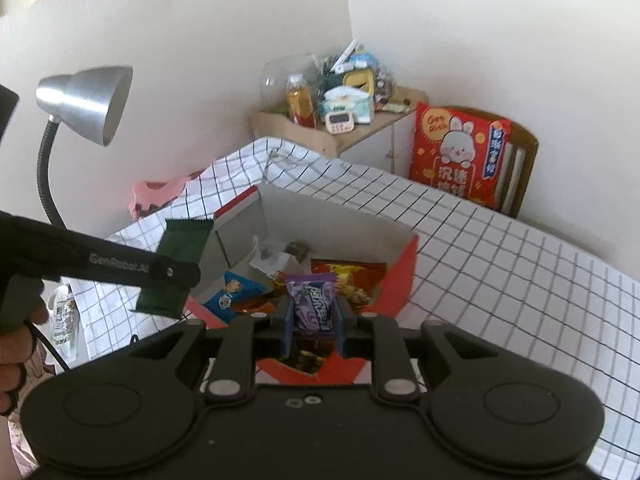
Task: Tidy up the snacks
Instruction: 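Carry the green bar and purple candy over the red box with both tools, then open both grippers to drop the green bar and purple candy into the box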
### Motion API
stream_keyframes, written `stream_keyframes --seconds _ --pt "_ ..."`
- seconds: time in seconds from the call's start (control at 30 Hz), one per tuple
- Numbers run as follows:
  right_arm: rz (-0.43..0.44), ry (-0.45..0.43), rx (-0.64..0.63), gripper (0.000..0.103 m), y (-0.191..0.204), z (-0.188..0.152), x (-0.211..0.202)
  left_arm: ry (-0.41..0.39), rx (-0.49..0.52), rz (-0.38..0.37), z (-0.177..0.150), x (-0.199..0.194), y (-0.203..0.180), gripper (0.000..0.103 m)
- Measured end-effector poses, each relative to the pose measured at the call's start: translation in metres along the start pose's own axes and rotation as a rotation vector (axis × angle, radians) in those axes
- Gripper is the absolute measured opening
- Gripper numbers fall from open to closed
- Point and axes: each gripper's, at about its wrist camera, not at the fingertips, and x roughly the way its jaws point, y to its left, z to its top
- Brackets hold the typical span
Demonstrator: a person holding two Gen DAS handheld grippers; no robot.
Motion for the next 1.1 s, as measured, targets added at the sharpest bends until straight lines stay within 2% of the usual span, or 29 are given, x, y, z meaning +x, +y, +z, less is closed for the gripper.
stream_keyframes --seconds 0.33,0.47,0.83,1.1 --pt "-0.06 0.096 -0.002 0.019 0.012 0.006 0.075 0.051 0.029 0.057 0.031 0.06 0.032 0.045" --pt "-0.077 0.126 -0.023 0.019 0.016 0.005 0.1 0.095 0.056 0.046 0.036 0.088 0.034 0.045" --pt "-0.114 0.212 -0.014 0.019 0.017 -0.003 0.143 0.189 0.123 0.028 0.024 0.135 0.018 0.045" --pt "-0.114 0.224 -0.029 0.023 0.018 -0.007 0.148 0.196 0.176 0.032 0.012 0.143 0.007 0.045"
